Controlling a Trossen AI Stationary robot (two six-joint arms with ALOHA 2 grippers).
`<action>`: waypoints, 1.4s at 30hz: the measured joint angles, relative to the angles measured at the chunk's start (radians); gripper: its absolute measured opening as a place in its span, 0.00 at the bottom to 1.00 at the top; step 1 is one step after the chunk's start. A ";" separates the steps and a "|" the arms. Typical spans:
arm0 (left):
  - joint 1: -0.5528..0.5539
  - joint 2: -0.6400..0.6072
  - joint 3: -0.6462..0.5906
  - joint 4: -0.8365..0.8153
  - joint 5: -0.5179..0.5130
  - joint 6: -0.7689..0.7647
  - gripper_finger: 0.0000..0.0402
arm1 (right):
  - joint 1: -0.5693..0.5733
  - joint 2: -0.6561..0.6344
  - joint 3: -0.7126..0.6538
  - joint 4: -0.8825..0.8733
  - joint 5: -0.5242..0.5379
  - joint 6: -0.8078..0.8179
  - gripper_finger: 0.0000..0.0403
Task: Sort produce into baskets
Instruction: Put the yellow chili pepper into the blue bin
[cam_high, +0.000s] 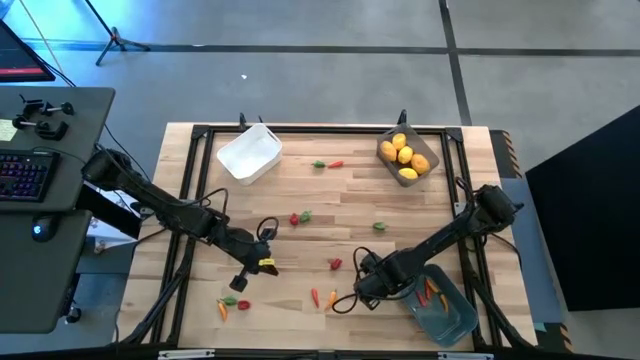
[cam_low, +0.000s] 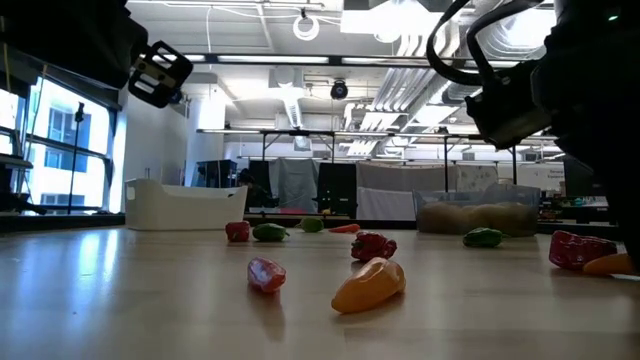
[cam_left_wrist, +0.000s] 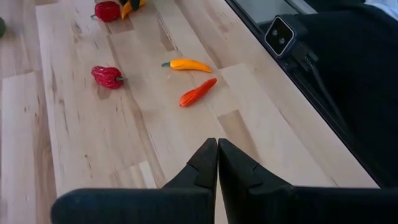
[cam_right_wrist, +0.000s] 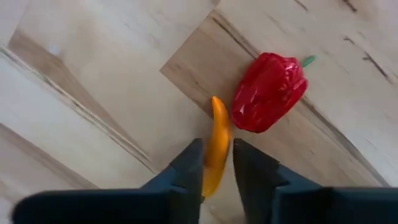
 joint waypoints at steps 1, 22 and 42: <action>0.002 0.000 0.000 0.000 0.000 0.000 0.00 | 0.000 0.000 0.000 0.003 -0.003 -0.007 0.14; 0.047 0.000 0.001 -0.037 0.020 -0.036 0.00 | 0.128 -0.043 0.393 -0.566 -0.019 -0.076 0.00; 0.197 0.014 0.001 0.007 0.145 0.052 0.00 | 0.285 -0.133 -0.059 -0.259 -0.154 0.168 0.00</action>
